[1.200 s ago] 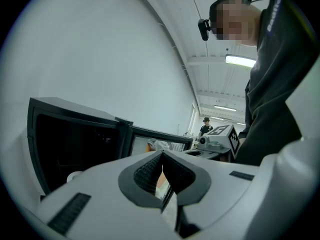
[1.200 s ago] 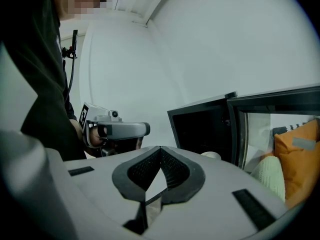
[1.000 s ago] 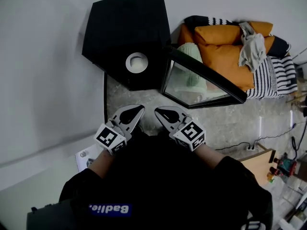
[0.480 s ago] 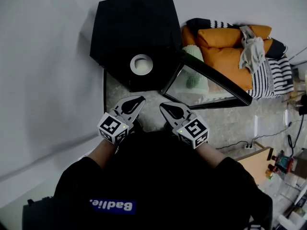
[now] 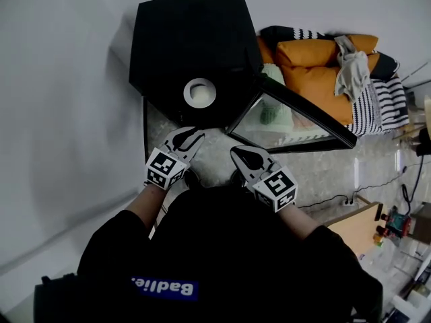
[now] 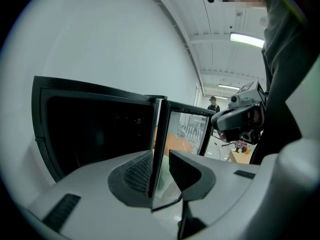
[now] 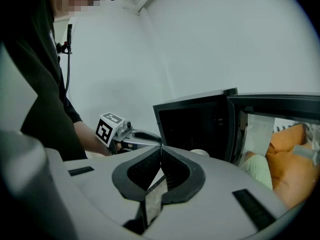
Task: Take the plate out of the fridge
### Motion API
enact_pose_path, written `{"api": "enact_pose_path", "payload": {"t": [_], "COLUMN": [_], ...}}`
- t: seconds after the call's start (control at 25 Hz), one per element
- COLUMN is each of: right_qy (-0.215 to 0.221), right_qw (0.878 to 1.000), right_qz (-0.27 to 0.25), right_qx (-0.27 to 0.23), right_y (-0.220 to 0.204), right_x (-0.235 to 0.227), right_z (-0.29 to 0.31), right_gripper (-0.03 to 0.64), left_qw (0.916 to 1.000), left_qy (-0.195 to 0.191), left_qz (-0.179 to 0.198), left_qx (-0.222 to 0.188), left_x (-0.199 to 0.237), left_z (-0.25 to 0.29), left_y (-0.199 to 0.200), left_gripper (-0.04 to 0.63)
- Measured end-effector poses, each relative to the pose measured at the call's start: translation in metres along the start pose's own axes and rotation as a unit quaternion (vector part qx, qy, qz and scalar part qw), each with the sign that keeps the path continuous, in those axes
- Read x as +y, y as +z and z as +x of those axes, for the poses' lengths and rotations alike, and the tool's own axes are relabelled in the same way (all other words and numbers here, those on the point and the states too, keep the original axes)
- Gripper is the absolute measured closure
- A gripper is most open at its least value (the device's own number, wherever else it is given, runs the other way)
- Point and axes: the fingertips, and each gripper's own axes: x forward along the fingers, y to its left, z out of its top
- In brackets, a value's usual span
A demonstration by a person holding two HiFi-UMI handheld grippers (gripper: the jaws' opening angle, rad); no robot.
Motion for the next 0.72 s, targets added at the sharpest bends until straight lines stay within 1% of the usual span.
{"api": "enact_pose_path", "payload": {"t": [0.04, 0.08, 0.2, 0.36, 0.48, 0.72], "right_qy": [-0.003, -0.006, -0.018, -0.026, -0.033, -0.043], "right_qw": [1.0, 1.0, 1.0, 0.999, 0.999, 0.997], "right_qz": [0.001, 0.001, 0.006, 0.015, 0.022, 0.03], "right_qx": [0.003, 0.005, 0.014, 0.025, 0.036, 0.052], "right_y": [-0.002, -0.004, -0.009, -0.019, -0.027, -0.043], "right_x": [0.0, -0.001, -0.004, -0.006, -0.01, -0.015], "right_z": [0.0, 0.0, -0.001, -0.005, -0.01, -0.022], "right_gripper": [0.607, 0.607, 0.607, 0.607, 0.607, 0.607], "left_qw": [0.9999, 0.9998, 0.9983, 0.9938, 0.9913, 0.988], "left_qy": [0.001, 0.002, 0.004, 0.009, 0.015, 0.024], "left_qz": [0.007, 0.015, 0.038, 0.069, 0.077, 0.081], "left_qx": [0.007, 0.015, 0.043, 0.087, 0.106, 0.13], "left_x": [0.003, 0.007, 0.021, 0.038, 0.051, 0.064], "left_z": [0.003, 0.007, 0.023, 0.046, 0.058, 0.079], "left_y": [-0.003, -0.007, -0.022, -0.043, -0.054, -0.074], "left_gripper": [0.503, 0.478, 0.466, 0.462, 0.462, 0.46]}}
